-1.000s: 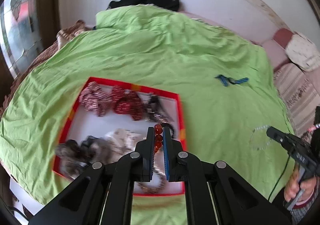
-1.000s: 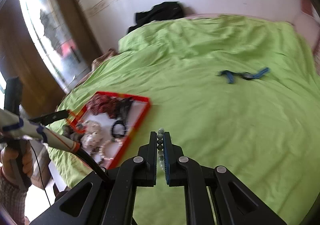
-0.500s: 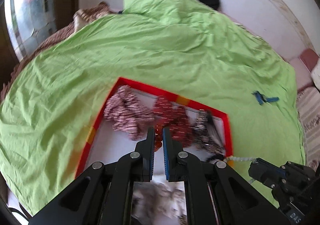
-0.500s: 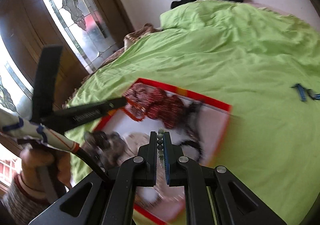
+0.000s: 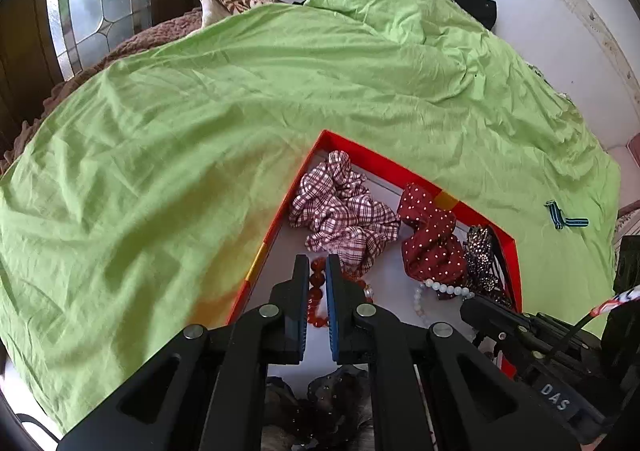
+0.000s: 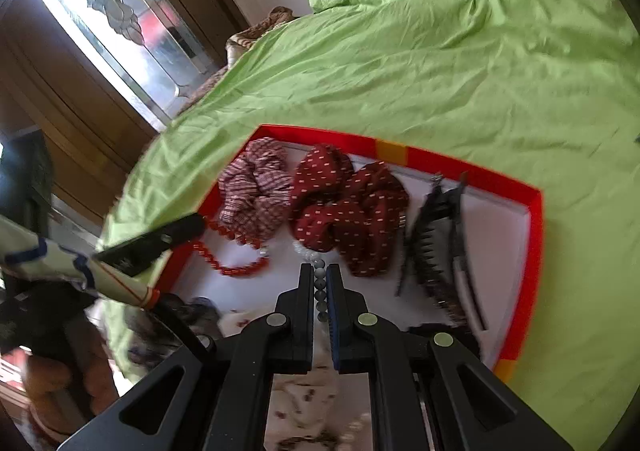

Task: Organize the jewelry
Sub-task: 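Lower both bracelets into the tray and open both tools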

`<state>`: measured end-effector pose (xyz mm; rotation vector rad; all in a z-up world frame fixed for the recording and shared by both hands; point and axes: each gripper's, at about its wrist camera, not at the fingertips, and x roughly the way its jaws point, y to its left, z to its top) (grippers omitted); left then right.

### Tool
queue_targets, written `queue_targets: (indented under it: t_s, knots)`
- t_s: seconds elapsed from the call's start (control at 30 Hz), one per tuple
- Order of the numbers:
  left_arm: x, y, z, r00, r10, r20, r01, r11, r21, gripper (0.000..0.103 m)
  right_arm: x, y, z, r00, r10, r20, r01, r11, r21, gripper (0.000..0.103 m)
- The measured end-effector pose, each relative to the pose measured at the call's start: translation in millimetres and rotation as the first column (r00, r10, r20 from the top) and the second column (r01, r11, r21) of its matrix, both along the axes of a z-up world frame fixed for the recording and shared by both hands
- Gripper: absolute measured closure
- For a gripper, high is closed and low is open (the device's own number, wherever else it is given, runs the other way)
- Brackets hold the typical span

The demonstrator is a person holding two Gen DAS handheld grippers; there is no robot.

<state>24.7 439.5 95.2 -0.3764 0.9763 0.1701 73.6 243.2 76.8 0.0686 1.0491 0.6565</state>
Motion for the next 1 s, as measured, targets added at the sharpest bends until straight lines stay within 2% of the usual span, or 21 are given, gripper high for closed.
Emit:
queue_targets:
  t_s: [0.07,0.13,0.17,0.4,0.47,0.53,0.67,0.83,1.0]
  knots:
    - [-1.9,-1.2,3.1,1.0,-0.003,0.008,0.003,1.0,0.001,0.09,-3.7,-1.5,1.7,0.999,0.01,0.033,-0.009,0.999,-0.037,0.088]
    - [-6.5,-5.1,7.9,1.0,-0.002,0.019,0.002,1.0,0.016,0.074,-7.9,-2.7,5.5,0.998,0.013,0.069,-0.009,0.998,-0.069,0.075]
    - [-8.9,-7.0,10.4,1.0,-0.001,0.024,0.0,1.0,0.025,0.072,-11.2,-4.1,8.2,0.996,0.016,0.086,-0.009,0.997,-0.079,0.073]
    - [-37.4,-23.2,39.3,0.997,-0.002,0.073,-0.003,0.997,0.072,0.069,-31.0,-27.7,30.7,0.991,0.008,0.132,0.003,0.997,-0.081,0.07]
    - [-50.9,-30.7,50.9,0.995,0.001,0.097,-0.01,0.995,0.096,0.064,-38.6,-38.1,36.8,0.989,0.003,0.146,0.009,0.997,-0.08,0.07]
    - [-67.9,-38.6,62.6,0.991,0.014,0.131,-0.03,0.992,0.122,0.053,-48.3,-51.6,42.7,0.987,-0.007,0.16,0.02,0.996,-0.082,0.067]
    - [-101.5,-56.3,81.1,0.981,0.035,0.189,-0.066,0.985,0.159,0.047,-67.7,-78.3,46.0,0.986,-0.032,0.164,0.046,0.996,-0.082,0.065]
    - [-134.7,-75.5,92.6,0.971,0.061,0.231,-0.102,0.98,0.171,0.042,-86.4,-100.1,28.9,0.989,-0.071,0.128,0.086,0.99,-0.116,0.064]
    - [-155.0,-91.2,96.4,0.967,0.061,0.248,-0.101,0.983,0.151,0.039,-66.0,-89.1,-1.2,0.991,-0.111,0.079,0.124,0.975,-0.186,0.064]
